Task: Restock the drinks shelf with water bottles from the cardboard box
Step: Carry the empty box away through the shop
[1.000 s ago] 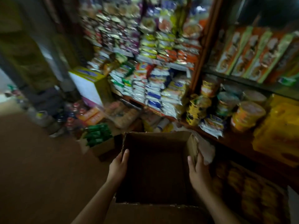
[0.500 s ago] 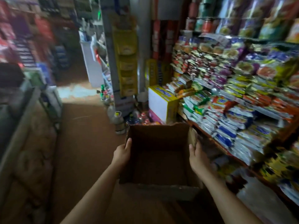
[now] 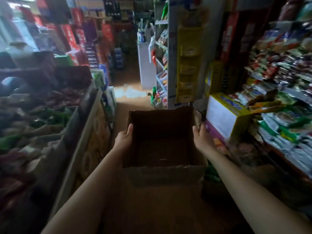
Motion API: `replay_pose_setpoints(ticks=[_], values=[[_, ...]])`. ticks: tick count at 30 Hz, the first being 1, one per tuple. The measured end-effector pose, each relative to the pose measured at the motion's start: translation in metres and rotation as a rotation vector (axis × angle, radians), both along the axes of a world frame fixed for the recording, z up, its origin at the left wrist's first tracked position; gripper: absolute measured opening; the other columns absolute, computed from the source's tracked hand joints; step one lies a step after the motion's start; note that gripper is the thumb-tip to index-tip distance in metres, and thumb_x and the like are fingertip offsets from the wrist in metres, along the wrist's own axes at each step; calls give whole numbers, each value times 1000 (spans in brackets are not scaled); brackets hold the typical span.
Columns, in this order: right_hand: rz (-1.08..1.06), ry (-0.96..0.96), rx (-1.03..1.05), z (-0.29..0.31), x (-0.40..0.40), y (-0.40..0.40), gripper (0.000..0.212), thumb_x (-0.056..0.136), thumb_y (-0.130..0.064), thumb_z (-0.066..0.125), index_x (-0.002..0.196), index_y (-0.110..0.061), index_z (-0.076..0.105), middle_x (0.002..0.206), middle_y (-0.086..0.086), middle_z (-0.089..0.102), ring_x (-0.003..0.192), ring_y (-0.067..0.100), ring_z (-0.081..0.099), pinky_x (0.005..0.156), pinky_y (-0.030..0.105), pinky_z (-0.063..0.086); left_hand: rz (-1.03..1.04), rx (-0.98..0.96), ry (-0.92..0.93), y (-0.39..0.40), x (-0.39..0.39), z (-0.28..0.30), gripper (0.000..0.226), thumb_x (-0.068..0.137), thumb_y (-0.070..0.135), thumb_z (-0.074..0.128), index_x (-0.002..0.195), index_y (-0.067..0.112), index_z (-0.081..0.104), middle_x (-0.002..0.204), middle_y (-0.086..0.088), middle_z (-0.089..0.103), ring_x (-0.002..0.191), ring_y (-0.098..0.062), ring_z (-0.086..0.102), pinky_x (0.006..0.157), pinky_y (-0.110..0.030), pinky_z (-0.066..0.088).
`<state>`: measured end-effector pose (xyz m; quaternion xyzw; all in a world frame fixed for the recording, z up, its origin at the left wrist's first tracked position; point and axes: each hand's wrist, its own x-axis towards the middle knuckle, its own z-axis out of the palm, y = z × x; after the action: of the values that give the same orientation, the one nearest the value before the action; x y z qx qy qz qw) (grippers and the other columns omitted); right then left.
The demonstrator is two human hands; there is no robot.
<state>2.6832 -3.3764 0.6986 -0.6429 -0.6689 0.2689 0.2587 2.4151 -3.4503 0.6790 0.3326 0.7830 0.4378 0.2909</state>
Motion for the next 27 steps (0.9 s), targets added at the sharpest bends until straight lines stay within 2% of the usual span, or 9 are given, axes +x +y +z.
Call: replay_pose_setpoints(ticks=[3,6,9,14,19,23,27], values=[[43,-9,-19,-12,-42,45,55,102,-43,27,149,-14,24,144,19,42,130,37,43,106,46,34,55,-36,-26,32,-39,-7,79,87,70,36,109,0,65,106,-21,67,98,-36,64,92,-47,50],[104,53,-34,-15,-83,101,55,103,-41,28,149,-13,24,144,19,41,130,36,42,103,43,35,112,-52,-25,75,-72,-4,79,87,69,36,115,0,62,110,-22,65,103,-39,62,92,-46,48],[159,62,-31,-1,-125,168,54,103,-41,27,150,-15,21,147,17,40,132,36,41,103,42,35,153,-36,25,128,-107,6,79,88,68,35,109,-3,63,105,-23,67,97,-37,64,88,-43,50],[241,134,-8,21,-191,286,54,103,-41,29,150,-15,23,148,13,38,133,33,41,104,42,36,226,-8,-3,225,-167,33,77,90,67,34,114,-1,62,108,-20,66,100,-35,63,94,-48,49],[248,108,-19,21,-251,385,54,103,-42,27,149,-15,24,149,12,37,134,33,39,103,42,36,265,-4,-7,322,-218,42,73,94,62,30,107,-2,63,93,-16,64,93,-32,64,89,-43,49],[262,87,-31,8,-311,472,60,101,-48,26,151,-16,19,151,12,35,135,35,37,109,49,34,268,-12,3,404,-276,32,73,94,62,30,108,-3,62,100,-20,66,94,-34,63,87,-41,50],[243,48,-35,2,-379,559,60,102,-45,25,152,-14,15,153,16,28,137,37,32,109,49,29,224,8,33,497,-342,31,70,95,58,31,119,-1,59,118,-22,62,109,-34,59,93,-38,45]])
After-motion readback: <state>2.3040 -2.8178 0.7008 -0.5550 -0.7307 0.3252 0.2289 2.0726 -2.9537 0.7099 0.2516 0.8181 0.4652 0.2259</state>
